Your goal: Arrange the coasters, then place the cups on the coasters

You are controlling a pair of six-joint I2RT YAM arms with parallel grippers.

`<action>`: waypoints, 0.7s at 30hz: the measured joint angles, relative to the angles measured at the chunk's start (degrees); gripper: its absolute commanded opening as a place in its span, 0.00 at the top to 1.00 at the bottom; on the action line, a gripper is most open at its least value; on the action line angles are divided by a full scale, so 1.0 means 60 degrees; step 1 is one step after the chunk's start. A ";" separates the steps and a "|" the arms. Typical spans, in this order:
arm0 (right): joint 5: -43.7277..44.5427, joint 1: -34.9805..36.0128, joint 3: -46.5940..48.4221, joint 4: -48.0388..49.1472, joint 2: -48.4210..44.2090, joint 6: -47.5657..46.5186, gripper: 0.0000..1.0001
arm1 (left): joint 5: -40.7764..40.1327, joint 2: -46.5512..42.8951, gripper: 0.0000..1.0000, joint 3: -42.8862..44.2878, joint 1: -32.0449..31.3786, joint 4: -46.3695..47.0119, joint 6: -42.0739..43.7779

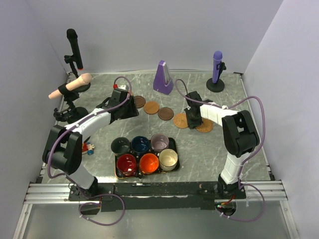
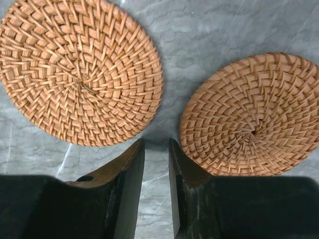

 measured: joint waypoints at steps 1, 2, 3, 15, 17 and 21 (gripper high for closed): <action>0.0007 -0.0015 0.0011 0.0007 0.0015 0.0000 0.68 | 0.0000 -0.0007 0.39 0.0000 0.0000 0.0000 0.0000; 0.0007 -0.0025 0.0015 0.0004 0.0018 0.0000 0.68 | 0.0000 -0.0015 0.39 0.0000 0.0000 0.0004 0.0000; 0.0011 -0.0033 0.0040 -0.0004 0.0047 0.0000 0.68 | 0.0000 -0.0018 0.39 0.0000 0.0000 0.0004 0.0000; -0.0004 -0.0040 0.0488 -0.0113 0.0328 -0.0007 0.68 | 0.0000 -0.0022 0.39 0.0000 0.0000 0.0007 -0.0004; -0.0011 -0.0040 0.0546 -0.0117 0.0328 -0.0007 0.68 | 0.0000 -0.0022 0.39 -0.0007 0.0000 0.0007 -0.0004; 0.0007 -0.0040 0.0616 -0.0117 0.0328 0.0000 0.68 | -0.0004 -0.0022 0.39 -0.0025 0.0000 0.0007 -0.0004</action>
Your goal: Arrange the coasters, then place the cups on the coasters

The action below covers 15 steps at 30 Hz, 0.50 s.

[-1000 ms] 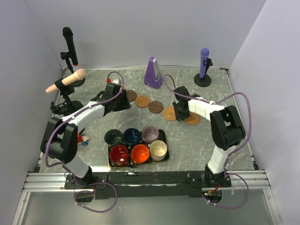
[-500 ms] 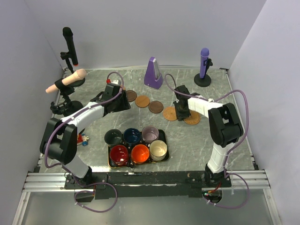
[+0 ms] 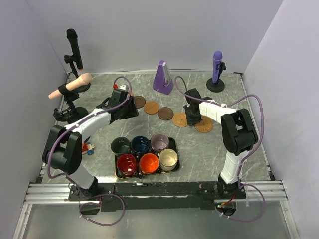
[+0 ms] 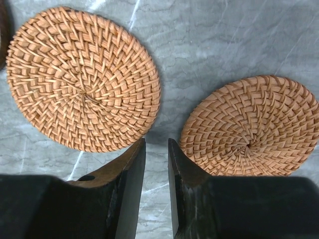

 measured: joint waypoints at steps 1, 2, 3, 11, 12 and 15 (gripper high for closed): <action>0.0022 0.0000 0.0000 -0.0007 0.0000 0.0007 0.67 | 0.0000 0.0000 0.39 0.0000 0.0000 -0.0004 0.0000; 0.0058 0.0000 0.0000 -0.0011 0.0000 0.0015 0.67 | 0.0000 0.0000 0.39 0.0000 0.0000 0.0000 -0.0004; 0.0087 0.0000 -0.0007 -0.0004 -0.0007 0.0033 0.66 | 0.0000 0.0000 0.39 0.0000 0.0000 0.0000 -0.0004; 0.0215 -0.0029 -0.0168 -0.0036 -0.0998 -0.0051 0.59 | -0.0033 -0.0062 0.39 -0.0007 0.0000 0.0000 -0.0040; 0.0233 -0.0069 -0.0168 -0.0044 -0.1133 -0.0062 0.59 | -0.0033 -0.0069 0.39 -0.0007 0.0000 0.0000 -0.0062; 0.0233 -0.0459 -0.0168 -0.0076 -0.1479 -0.0106 0.56 | -0.0033 -0.0080 0.38 -0.0007 0.0000 -0.0004 -0.0102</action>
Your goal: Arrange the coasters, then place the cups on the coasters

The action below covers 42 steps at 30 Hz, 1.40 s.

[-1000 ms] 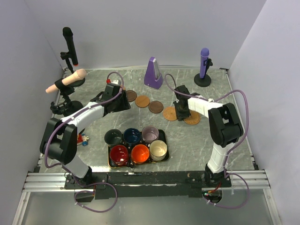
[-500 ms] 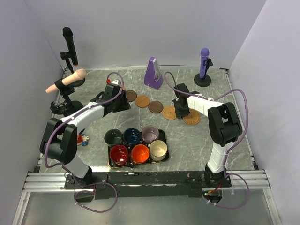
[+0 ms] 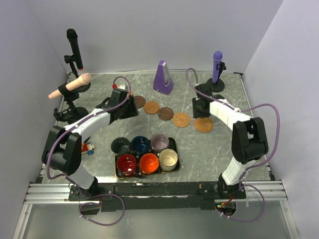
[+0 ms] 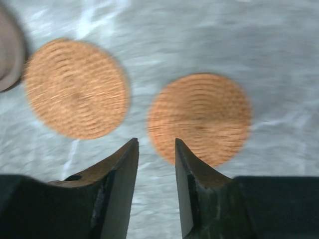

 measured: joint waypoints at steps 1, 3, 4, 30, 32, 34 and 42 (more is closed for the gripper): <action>0.0011 -0.0215 0.0000 -0.0004 -0.0036 -0.0015 0.54 | -0.0007 -0.0007 0.38 0.0000 0.0000 0.0000 -0.0018; 0.0025 -0.0692 -0.0029 -0.0022 -0.0036 -0.0102 0.52 | -0.0033 -0.0047 0.38 0.0000 0.0000 -0.0011 -0.0040; 0.0029 -0.0958 -0.0073 -0.0069 -0.0033 -0.0178 0.51 | -0.0055 -0.0098 0.38 -0.0004 0.0000 -0.0018 -0.0040; -0.1654 -0.3089 -0.0208 -0.0532 0.1184 -0.0069 0.52 | -0.0481 -0.0794 0.37 -0.0401 0.0000 -0.0102 -0.0117; -0.1749 -0.3107 -0.0208 -0.0517 0.1184 -0.0040 0.53 | -0.0492 -0.0794 0.37 -0.0433 0.0000 -0.0102 -0.0120; -0.1891 -0.3107 -0.0233 -0.0463 0.1184 0.0000 0.54 | -0.0492 -0.0794 0.37 -0.0444 0.0000 -0.0109 -0.0120; -0.2069 -0.3085 -0.0291 -0.0393 0.1184 -0.0007 0.57 | -0.0484 -0.0794 0.37 -0.0444 0.0000 -0.0113 -0.0135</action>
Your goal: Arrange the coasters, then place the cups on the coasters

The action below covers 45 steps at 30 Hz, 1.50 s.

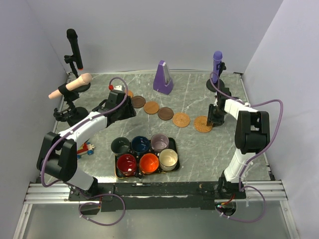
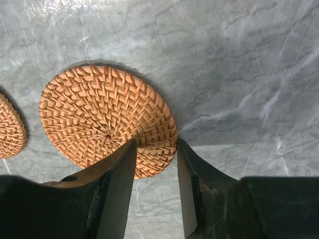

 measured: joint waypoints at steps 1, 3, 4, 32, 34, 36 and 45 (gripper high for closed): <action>-0.0007 0.0007 -0.0004 0.0000 0.0000 0.0000 0.57 | 0.0000 0.0000 0.37 -0.0004 0.0000 0.0000 0.0000; -0.0022 0.0036 -0.0004 -0.0004 0.0000 -0.0004 0.57 | 0.0000 0.0000 0.37 -0.0004 0.0000 0.0000 -0.0004; -0.0022 0.0062 0.0000 -0.0015 0.0000 -0.0007 0.58 | 0.0000 0.0000 0.37 -0.0004 0.0000 0.0004 -0.0004; -0.0087 0.0528 0.0000 -0.0131 0.0000 -0.0102 0.60 | 0.0055 0.0182 0.37 0.0000 0.0000 0.0073 -0.0004; -0.0087 0.0528 0.0000 -0.0131 0.0000 -0.0102 0.60 | 0.0062 0.0182 0.37 0.0000 0.0000 0.0087 -0.0004; -0.0091 0.0528 0.0000 -0.0131 0.0000 -0.0102 0.59 | 0.0062 0.0182 0.37 0.0000 0.0000 0.0095 -0.0004; -0.0080 0.0528 0.0000 -0.0157 0.0000 -0.0007 0.50 | 0.0058 0.0182 0.37 0.0004 0.0000 0.0102 0.0000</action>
